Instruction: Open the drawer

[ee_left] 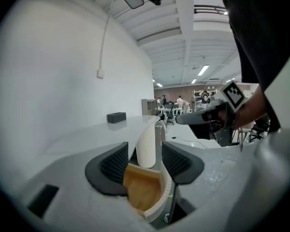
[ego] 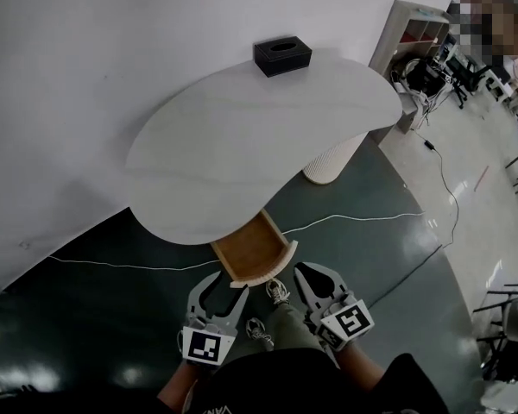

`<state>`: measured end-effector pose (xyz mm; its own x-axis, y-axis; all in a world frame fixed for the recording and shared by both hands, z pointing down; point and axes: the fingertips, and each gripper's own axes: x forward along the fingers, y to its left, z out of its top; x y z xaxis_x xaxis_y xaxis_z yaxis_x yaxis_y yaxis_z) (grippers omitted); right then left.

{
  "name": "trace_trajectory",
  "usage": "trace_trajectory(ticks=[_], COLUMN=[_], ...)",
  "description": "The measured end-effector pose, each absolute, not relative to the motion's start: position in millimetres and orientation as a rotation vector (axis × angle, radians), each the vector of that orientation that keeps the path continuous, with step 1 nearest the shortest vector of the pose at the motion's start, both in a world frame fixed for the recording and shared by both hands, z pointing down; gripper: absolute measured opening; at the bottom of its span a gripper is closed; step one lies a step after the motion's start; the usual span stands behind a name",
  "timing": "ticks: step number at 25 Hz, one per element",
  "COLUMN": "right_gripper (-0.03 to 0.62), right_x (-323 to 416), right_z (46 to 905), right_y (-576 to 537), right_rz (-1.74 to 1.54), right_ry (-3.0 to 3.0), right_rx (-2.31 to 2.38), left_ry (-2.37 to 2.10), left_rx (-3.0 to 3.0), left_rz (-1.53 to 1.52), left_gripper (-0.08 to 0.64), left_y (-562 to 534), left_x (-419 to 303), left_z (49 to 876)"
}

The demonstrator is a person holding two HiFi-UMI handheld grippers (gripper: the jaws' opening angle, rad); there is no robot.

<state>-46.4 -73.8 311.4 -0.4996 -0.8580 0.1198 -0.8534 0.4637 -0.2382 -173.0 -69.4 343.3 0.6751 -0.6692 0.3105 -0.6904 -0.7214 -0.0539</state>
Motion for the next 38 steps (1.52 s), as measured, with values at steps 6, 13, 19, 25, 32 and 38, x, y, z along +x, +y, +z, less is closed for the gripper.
trace_trajectory(ticks=[6, 13, 19, 25, 32, 38], right_gripper=[0.006, 0.006, 0.005, 0.005, 0.003, 0.003], right_x=[-46.4, -53.8, -57.5, -61.5, -71.4, -74.8], right_z=[276.9, 264.0, 254.1, 260.5, 257.5, 258.0], right_y=[-80.3, -78.0, -82.5, -91.2, -104.4, -111.0], right_rz=[-0.367, -0.328, -0.305, -0.307, -0.3, -0.308], right_ry=[2.644, 2.687, 2.718, 2.771, 2.816, 2.836], right_rx=[-1.533, -1.472, -1.426, -1.399, -1.393, -1.375], left_ry=[-1.188, -1.261, -1.297, -1.353, -1.375, -1.391], left_rx=[2.818, 2.812, 2.8, 2.779, 2.769, 2.742], left_rz=[0.462, 0.448, 0.465, 0.448, 0.449, 0.455], left_gripper=[0.159, 0.075, 0.032, 0.021, 0.018, 0.018], left_y=[-68.8, -65.7, -64.9, -73.8, -82.7, -86.1], left_x=[-180.8, -190.9, -195.4, -203.1, -211.0, -216.9], left_z=[322.2, 306.5, 303.7, 298.0, 292.8, 295.0])
